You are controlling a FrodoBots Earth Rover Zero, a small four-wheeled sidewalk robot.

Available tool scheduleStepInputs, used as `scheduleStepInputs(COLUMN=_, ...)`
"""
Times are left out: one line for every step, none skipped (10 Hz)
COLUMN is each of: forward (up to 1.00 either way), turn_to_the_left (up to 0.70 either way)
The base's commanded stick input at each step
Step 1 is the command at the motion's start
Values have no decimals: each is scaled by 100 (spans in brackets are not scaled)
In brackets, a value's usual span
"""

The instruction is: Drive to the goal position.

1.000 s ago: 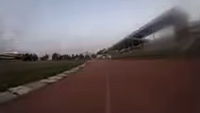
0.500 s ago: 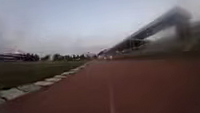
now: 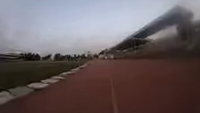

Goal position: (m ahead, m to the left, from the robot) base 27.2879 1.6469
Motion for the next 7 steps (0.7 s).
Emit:
scheduleStepInputs(forward=70, turn_to_the_left=0)
scheduleStepInputs(forward=70, turn_to_the_left=0)
scheduleStepInputs(forward=70, turn_to_the_left=0)
scheduleStepInputs(forward=70, turn_to_the_left=0)
scheduleStepInputs(forward=70, turn_to_the_left=0)
scheduleStepInputs(forward=70, turn_to_the_left=0)
scheduleStepInputs(forward=70, turn_to_the_left=0)
